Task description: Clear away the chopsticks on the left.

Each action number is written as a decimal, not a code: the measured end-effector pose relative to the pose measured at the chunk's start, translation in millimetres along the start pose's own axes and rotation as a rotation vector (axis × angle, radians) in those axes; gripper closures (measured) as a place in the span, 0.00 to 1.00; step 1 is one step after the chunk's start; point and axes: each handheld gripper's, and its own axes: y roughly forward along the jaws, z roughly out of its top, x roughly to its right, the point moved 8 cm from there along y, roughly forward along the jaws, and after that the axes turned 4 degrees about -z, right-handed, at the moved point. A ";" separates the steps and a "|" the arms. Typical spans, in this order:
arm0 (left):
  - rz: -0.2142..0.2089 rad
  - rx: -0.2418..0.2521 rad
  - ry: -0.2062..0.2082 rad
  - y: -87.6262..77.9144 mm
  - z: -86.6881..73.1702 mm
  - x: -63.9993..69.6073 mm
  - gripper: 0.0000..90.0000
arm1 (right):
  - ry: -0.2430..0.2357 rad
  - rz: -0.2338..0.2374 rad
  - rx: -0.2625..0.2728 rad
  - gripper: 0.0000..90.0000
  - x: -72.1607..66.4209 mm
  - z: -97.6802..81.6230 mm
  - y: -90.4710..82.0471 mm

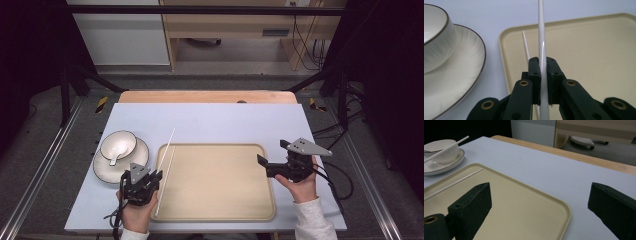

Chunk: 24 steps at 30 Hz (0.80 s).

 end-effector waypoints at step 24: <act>0.011 -0.062 -0.022 36.7 -35.1 25.0 0.93 | -0.009 0.004 -0.016 0.06 -2.4 -3.5 5.0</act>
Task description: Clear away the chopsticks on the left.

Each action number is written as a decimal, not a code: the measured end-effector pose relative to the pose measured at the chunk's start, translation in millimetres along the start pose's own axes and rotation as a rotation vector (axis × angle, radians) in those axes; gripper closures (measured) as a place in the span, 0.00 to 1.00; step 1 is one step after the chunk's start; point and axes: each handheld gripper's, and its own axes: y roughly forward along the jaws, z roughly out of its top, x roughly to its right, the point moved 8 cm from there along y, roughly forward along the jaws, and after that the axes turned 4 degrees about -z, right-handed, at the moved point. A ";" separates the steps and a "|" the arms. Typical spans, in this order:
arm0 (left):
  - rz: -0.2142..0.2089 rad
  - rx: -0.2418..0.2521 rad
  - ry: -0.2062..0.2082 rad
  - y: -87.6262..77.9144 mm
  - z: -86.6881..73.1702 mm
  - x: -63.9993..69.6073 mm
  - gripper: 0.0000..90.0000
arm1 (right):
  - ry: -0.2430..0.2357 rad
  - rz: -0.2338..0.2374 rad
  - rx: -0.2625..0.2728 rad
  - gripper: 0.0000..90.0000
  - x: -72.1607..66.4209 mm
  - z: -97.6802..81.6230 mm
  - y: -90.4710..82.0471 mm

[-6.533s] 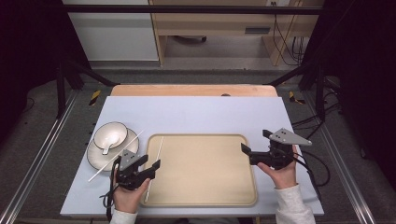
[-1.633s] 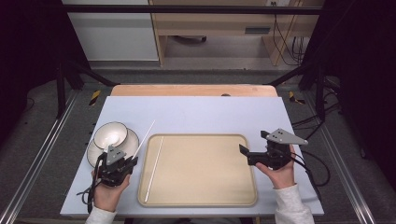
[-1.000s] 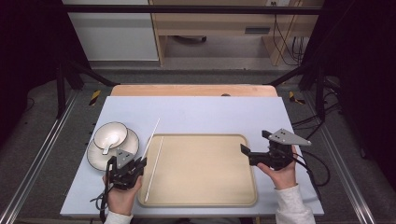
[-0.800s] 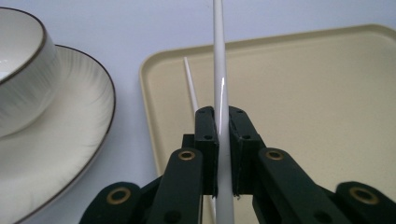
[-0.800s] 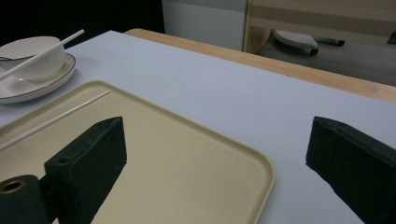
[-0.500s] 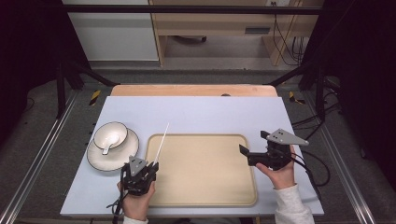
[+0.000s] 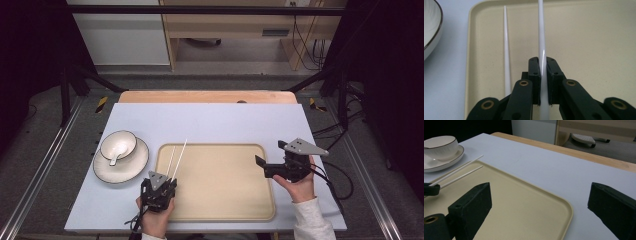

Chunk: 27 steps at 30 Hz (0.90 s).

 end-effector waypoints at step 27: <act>0.019 -0.079 0.011 6.0 -5.1 2.5 0.91 | 0.000 0.000 -0.003 0.06 -0.3 -0.4 0.7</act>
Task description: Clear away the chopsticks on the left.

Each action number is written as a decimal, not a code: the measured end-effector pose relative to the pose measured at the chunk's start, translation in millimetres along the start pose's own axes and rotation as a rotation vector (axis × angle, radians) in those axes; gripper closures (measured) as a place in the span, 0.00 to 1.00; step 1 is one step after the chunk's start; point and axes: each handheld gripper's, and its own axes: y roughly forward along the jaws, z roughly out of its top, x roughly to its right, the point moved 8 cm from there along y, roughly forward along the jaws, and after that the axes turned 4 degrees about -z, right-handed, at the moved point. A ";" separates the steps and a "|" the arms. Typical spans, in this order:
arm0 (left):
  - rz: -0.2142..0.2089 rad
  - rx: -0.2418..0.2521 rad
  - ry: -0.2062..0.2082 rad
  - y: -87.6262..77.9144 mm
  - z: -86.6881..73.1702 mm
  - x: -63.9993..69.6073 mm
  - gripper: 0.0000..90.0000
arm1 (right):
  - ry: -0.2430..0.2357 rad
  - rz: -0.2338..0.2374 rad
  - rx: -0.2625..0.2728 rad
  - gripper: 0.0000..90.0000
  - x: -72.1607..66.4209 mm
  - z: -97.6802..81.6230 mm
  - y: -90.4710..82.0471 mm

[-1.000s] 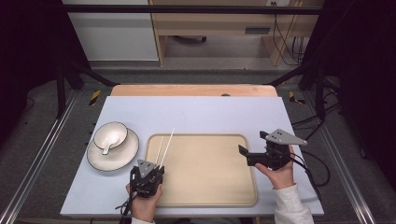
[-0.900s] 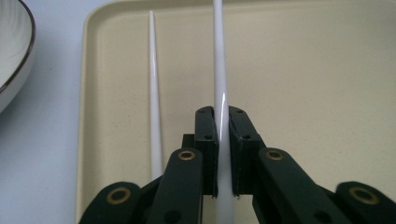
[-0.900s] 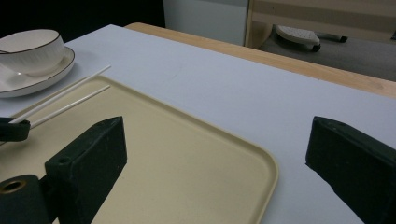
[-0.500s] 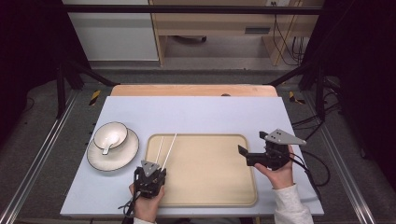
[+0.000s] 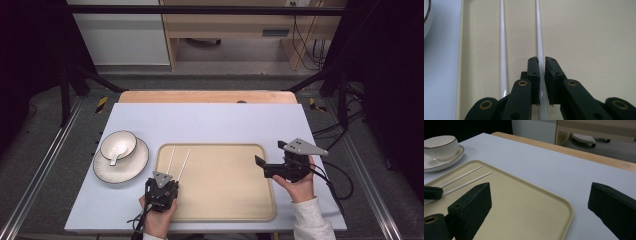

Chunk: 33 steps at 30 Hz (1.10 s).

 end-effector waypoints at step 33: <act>-0.238 0.164 0.220 -57.5 59.9 -23.9 0.44 | 0.018 -0.010 0.036 0.05 6.3 6.6 -11.2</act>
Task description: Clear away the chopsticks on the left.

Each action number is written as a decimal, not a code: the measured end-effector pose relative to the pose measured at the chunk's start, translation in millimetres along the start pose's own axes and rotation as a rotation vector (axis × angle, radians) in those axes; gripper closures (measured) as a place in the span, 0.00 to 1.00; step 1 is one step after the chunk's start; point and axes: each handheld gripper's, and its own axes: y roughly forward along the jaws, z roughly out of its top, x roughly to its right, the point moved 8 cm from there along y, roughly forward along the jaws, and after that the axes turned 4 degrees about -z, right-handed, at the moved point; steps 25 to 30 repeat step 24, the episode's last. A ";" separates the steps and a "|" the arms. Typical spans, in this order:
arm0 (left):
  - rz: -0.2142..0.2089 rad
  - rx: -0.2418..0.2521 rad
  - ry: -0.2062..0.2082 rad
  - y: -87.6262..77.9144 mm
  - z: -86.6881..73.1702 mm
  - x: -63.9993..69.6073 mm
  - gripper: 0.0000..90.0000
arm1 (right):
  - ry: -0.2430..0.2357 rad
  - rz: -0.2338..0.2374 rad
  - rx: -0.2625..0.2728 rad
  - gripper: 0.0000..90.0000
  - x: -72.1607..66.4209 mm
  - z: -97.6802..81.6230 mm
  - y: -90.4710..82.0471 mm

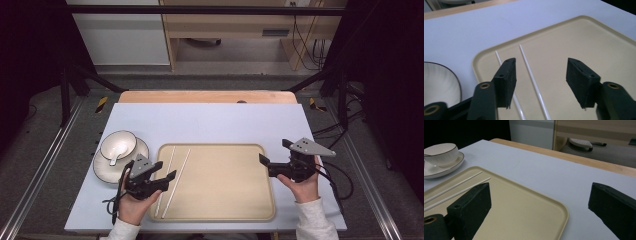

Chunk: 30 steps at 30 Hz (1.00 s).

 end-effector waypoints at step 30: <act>0.027 0.057 -0.013 -28.3 -30.6 -42.2 0.10 | 0.021 -0.017 0.008 0.04 7.4 -1.0 -1.8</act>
